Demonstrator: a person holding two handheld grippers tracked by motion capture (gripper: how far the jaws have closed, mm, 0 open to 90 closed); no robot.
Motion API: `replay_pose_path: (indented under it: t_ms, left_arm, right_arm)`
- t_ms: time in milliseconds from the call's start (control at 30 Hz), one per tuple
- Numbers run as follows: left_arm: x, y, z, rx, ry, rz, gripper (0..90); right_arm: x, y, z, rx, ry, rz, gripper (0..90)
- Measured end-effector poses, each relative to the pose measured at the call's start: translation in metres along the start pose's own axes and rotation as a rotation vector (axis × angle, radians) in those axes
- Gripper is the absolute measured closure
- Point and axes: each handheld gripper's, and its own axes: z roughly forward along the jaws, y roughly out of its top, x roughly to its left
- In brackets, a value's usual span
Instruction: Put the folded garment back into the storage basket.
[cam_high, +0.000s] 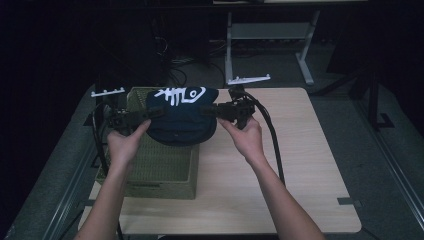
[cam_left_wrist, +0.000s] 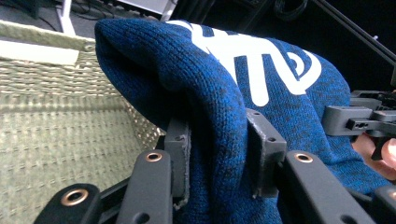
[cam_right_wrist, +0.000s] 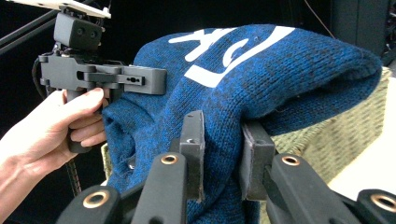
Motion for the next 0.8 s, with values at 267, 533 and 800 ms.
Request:
replay_pose_path:
  t_ms: [267, 533, 800]
  left_arm:
    - [0.012, 0.002, -0.013, 0.003, 0.026, 0.001, 64.7]
    - [0.021, 0.0, -0.025, -0.011, 0.053, -0.006, 64.3]
    - [0.033, -0.001, -0.031, -0.009, 0.074, -0.021, 64.0]
  right_arm:
    - [0.005, 0.004, 0.018, 0.017, 0.018, -0.004, 74.2]
    - [0.007, 0.003, 0.036, 0.026, 0.044, 0.008, 74.2]
    - [0.007, 0.001, 0.052, 0.038, 0.054, 0.024, 74.2]
